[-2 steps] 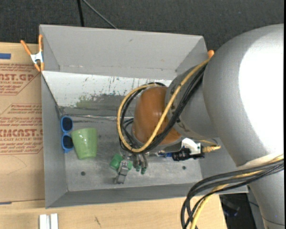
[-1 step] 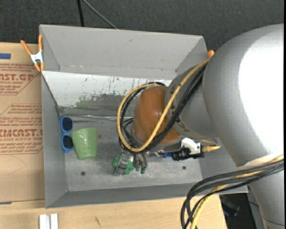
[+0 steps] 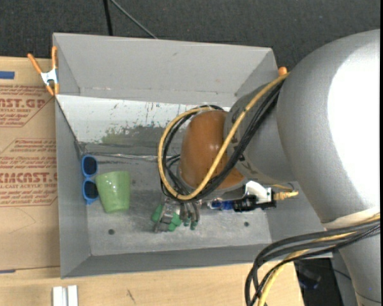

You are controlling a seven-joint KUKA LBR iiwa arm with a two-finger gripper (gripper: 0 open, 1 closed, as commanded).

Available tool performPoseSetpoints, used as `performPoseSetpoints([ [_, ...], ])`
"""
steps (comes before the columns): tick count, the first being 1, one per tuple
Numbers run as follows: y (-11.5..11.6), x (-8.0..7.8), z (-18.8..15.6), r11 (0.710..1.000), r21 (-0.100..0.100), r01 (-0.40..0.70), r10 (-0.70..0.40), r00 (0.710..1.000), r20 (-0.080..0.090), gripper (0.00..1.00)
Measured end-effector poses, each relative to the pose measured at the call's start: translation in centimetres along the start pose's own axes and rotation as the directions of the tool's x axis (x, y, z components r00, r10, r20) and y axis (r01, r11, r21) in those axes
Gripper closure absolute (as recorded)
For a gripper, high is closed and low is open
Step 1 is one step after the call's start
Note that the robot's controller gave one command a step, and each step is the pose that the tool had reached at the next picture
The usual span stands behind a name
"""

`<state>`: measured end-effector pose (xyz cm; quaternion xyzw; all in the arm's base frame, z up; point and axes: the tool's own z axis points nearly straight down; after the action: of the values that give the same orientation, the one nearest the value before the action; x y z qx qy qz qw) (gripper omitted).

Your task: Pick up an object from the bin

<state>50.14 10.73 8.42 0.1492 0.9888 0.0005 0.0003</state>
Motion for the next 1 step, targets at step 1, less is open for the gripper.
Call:
performPoseSetpoints([
  [1, 0.09, -0.06, -3.97, 1.0, -0.001, 0.001, -0.001, 1.0, 0.002, 1.0],
])
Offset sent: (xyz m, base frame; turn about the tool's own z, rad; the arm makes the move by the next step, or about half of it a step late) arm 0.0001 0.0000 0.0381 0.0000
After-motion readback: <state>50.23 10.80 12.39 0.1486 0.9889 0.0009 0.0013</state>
